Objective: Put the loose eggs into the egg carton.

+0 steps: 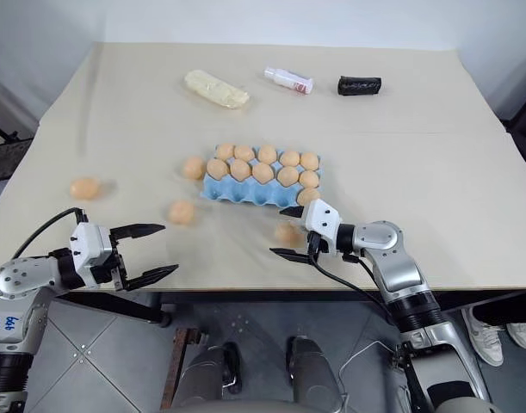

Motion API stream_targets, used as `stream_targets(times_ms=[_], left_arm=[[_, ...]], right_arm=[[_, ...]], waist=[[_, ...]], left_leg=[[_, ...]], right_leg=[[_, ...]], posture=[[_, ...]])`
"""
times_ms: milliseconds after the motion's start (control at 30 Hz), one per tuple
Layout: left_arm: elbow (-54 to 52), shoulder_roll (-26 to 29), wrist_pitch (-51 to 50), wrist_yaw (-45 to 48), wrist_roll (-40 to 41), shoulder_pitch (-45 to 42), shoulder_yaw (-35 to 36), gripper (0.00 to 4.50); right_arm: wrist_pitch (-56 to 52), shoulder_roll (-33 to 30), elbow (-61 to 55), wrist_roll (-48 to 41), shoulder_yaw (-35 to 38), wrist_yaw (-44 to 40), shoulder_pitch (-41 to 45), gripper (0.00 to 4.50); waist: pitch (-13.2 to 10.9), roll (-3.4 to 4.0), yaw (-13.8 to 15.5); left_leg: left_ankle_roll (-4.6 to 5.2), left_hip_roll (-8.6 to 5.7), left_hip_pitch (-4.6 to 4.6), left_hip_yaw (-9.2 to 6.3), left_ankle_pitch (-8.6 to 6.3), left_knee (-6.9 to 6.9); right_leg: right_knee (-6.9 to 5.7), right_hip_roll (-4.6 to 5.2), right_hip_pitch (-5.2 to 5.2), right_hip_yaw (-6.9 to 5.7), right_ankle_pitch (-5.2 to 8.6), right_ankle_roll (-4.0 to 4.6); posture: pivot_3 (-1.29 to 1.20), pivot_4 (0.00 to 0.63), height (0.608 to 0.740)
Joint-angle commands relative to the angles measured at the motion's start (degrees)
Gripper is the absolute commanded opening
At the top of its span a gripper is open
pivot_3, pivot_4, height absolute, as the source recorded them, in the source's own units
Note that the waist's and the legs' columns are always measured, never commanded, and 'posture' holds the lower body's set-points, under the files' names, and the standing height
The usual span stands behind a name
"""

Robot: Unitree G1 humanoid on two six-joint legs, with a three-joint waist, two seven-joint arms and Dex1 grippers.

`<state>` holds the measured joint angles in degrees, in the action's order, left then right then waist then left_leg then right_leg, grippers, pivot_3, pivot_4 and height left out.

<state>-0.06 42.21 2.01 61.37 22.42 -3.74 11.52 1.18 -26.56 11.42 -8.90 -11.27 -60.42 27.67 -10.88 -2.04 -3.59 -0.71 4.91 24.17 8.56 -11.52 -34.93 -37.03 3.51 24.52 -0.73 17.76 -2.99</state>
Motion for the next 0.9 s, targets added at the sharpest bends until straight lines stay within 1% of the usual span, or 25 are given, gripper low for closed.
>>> stream_targets(times_ms=[33, 100, 200, 400, 433, 567, 700, 900], left_arm=[[-1.4, -0.4, 0.9, -0.3, 0.9, -0.8, 1.0, 4.49], [-1.2, -0.6, 1.0, -0.3, 0.8, -1.1, 0.8, 4.49], [-0.9, -0.6, 1.1, -0.1, 0.7, -1.4, 1.0, 4.50], [-0.3, -0.3, 1.3, -0.1, 0.6, -1.2, 1.5, 4.50], [-0.2, -0.3, 1.3, -0.1, 0.6, -1.2, 1.6, 4.50], [-0.2, -0.4, 1.3, -0.5, 0.6, -1.0, 1.7, 4.50], [-0.6, -0.6, 0.2, -0.4, 1.4, -0.8, 1.7, 4.50], [-1.1, -1.1, -0.2, -1.6, 1.1, -0.8, 1.8, 4.50]], right_arm=[[0.0, 0.1, 0.1, 1.1, -0.3, 0.9, 0.4, 4.50], [-0.1, 0.3, 0.6, 1.3, -0.3, 0.8, 0.5, 4.50], [-0.9, 0.6, 0.7, 0.5, -0.2, 0.0, 0.5, 3.92], [-1.6, 1.4, -1.6, -1.4, 0.4, -1.0, -0.2, 1.89], [-1.7, 1.6, -1.9, -1.7, 0.7, -0.8, 0.1, 1.69], [-4.1, 2.5, -2.1, -3.4, 2.8, 1.2, 2.9, 1.69], [-4.0, 3.4, 3.8, -2.3, 4.6, 5.3, 8.6, 1.69], [2.3, 4.5, 13.4, 0.7, 4.1, 6.8, 13.0, 1.69]], waist=[[0.0, 0.00, 0.0], [0.0, 0.00, 0.0], [0.0, 0.00, 0.0], [0.0, 0.00, 0.0], [0.0, 0.00, 0.0], [0.0, 0.00, 0.0], [0.0, 0.00, -0.3], [0.0, 0.00, -0.8]], left_leg=[[0.00, 0.00, 0.00, 0.00, 0.00, 0.00], [0.00, 0.00, 0.00, -0.01, 0.00, 0.01], [-0.02, 0.00, 0.01, 0.00, -0.01, 0.05], [-0.02, 0.00, 0.01, -0.01, -0.01, 0.05], [-0.02, 0.01, 0.01, -0.01, -0.01, 0.05], [-0.02, 0.01, 0.01, -0.01, -0.01, 0.04], [-0.02, 0.01, 0.01, 0.00, -0.01, 0.03], [-0.03, -0.01, 0.02, -0.04, -0.01, 0.21]], right_leg=[[0.00, 0.00, 0.00, -0.01, 0.02, 0.04], [0.01, 0.01, 0.01, 0.00, 0.02, 0.04], [0.03, 0.01, 0.01, -0.01, 0.01, 0.02], [0.03, 0.00, 0.01, -0.02, -0.02, -0.03], [0.03, 0.00, 0.01, -0.02, -0.02, -0.03], [0.02, 0.00, 0.01, -0.01, -0.02, -0.03], [0.01, 0.01, 0.02, 0.00, 0.00, 0.01], [0.11, 0.03, 0.02, -0.07, -0.02, -0.02]], posture=[[0.00, 0.150, 0.740], [0.00, 0.150, 0.740], [0.00, 0.150, 0.740], [0.00, 0.150, 0.740], [0.00, 0.150, 0.740], [0.00, 0.150, 0.740], [0.00, 0.150, 0.740], [0.00, 0.150, 0.740]])
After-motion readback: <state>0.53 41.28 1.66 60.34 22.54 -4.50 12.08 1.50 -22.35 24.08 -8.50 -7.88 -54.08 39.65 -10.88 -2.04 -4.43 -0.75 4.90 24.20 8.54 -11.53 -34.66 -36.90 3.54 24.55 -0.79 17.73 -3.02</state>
